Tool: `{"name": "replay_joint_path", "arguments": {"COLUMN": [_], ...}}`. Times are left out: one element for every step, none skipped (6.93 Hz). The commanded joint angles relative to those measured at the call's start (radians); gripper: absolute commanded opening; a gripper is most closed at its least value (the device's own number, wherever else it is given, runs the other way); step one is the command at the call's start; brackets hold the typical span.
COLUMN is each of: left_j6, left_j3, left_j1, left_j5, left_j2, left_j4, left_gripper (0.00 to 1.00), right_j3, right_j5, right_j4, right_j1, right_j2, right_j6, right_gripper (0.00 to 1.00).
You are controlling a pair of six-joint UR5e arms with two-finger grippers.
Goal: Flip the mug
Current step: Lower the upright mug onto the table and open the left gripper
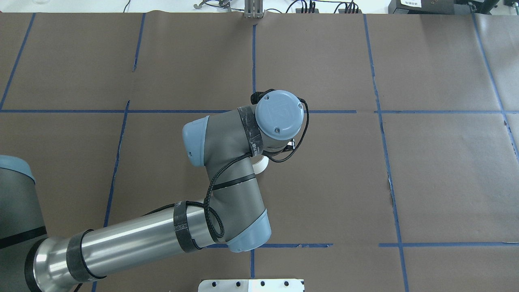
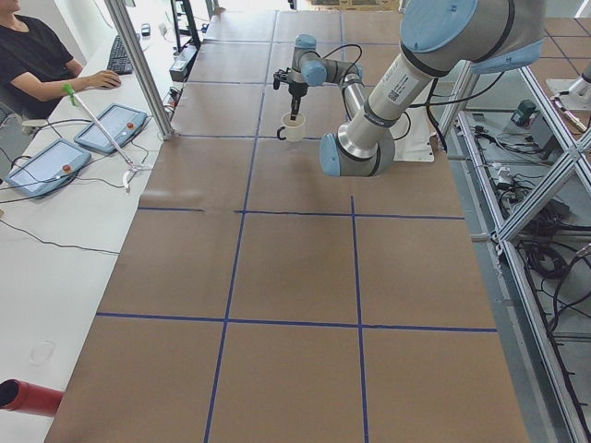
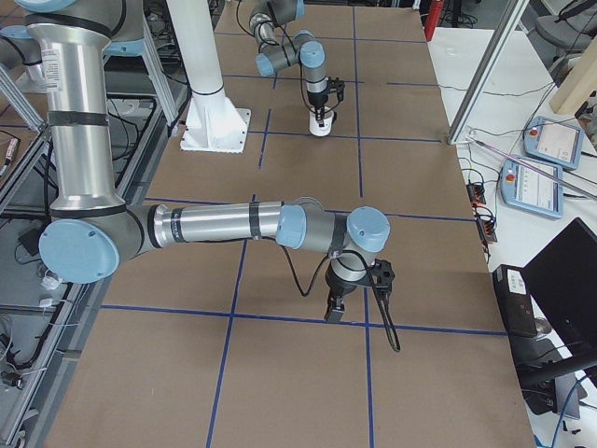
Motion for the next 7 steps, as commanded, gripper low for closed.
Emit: {"name": "replay_joint_path", "arguments": {"left_j6": [-0.003, 0.003, 0.004, 0.007, 0.057, 0.096, 0.148], "left_j3": [0.000, -0.006, -0.025, -0.061, -0.119, -0.188, -0.254], "left_j1": [0.019, 0.019, 0.016, -0.010, -0.036, -0.074, -0.120], "left_j5": [0.012, 0.014, 0.015, 0.011, 0.004, -0.002, -0.067], "left_j2": [0.001, 0.004, 0.004, 0.010, 0.033, 0.070, 0.113], "left_j4": [-0.017, -0.016, -0.014, -0.011, -0.002, 0.009, 0.007], "left_gripper": [1.00, 1.00, 1.00, 1.00, 1.00, 1.00, 1.00], "right_j3": [0.000, 0.000, 0.000, 0.000, -0.001, -0.001, -0.001], "right_j5": [0.000, 0.000, 0.000, 0.000, 0.000, 0.000, 0.000], "right_j4": [0.000, 0.000, 0.000, 0.000, 0.000, 0.000, 0.000], "right_j1": [0.000, 0.000, 0.000, 0.000, 0.000, 0.000, 0.000], "right_j2": [0.000, 0.000, 0.000, 0.000, 0.000, 0.000, -0.002], "right_j6": [0.000, 0.000, 0.000, 0.000, 0.000, 0.000, 0.000], "right_gripper": [1.00, 1.00, 1.00, 1.00, 1.00, 1.00, 1.00]}}
